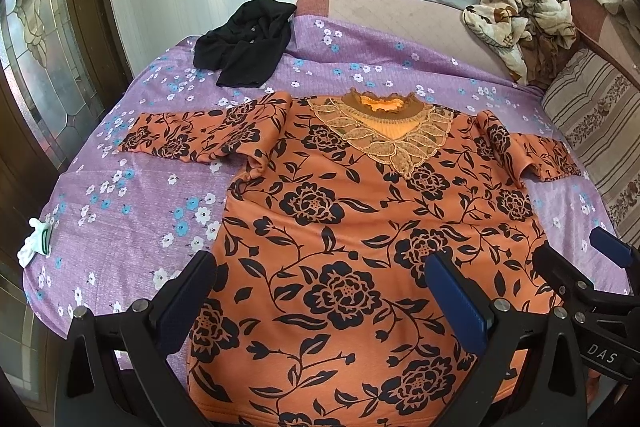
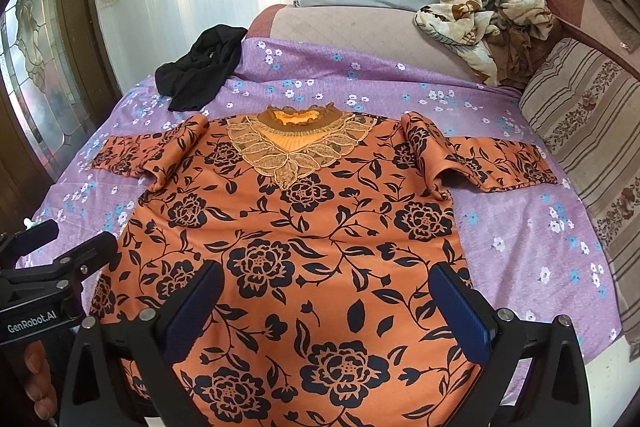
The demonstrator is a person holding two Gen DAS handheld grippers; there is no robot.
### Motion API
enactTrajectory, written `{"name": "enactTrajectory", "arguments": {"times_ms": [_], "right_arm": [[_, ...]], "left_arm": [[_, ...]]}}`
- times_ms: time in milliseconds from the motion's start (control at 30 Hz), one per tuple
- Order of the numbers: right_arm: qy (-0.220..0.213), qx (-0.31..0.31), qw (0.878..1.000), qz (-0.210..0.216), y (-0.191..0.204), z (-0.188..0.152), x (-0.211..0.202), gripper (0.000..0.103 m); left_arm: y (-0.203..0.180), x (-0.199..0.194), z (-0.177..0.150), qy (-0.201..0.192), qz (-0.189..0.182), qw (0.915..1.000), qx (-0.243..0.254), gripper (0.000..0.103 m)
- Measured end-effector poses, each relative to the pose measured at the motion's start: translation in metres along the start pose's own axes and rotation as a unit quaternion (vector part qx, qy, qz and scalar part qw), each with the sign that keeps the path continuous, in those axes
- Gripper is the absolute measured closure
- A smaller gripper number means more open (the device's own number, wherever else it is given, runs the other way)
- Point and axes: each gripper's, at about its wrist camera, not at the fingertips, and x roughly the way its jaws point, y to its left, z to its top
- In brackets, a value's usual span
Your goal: Fold small clothes
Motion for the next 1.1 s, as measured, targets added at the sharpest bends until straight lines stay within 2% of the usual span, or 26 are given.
{"name": "enactTrajectory", "arguments": {"times_ms": [633,800,867,933,1000,1100], "right_arm": [[0.017,-0.003,1.0,0.01,-0.001,-0.001,0.017,0.0],[0.017,0.007,0.999,0.026,-0.014,0.003,0.026,0.0],[0.015,0.039,0.998,0.048,-0.039,0.007,0.031,0.0],[0.009,0.081,0.995,0.065,-0.075,0.013,0.04,0.0],[0.007,0.125,0.99,0.061,-0.116,0.02,0.053,0.0],[0.005,0.233,0.971,0.058,-0.203,0.027,0.082,0.0]], "left_arm": [[-0.003,0.017,0.002,0.015,0.0,0.9999,0.004,0.0],[0.008,0.031,0.005,0.026,-0.024,0.9993,-0.006,0.0],[0.03,0.047,0.01,0.041,-0.043,0.9977,-0.033,0.0],[0.059,0.065,0.015,0.052,-0.047,0.9949,-0.072,0.0],[0.095,0.085,0.02,0.063,-0.027,0.9907,-0.118,0.0],[0.152,0.11,0.023,0.055,0.014,0.9816,-0.182,0.0]]}}
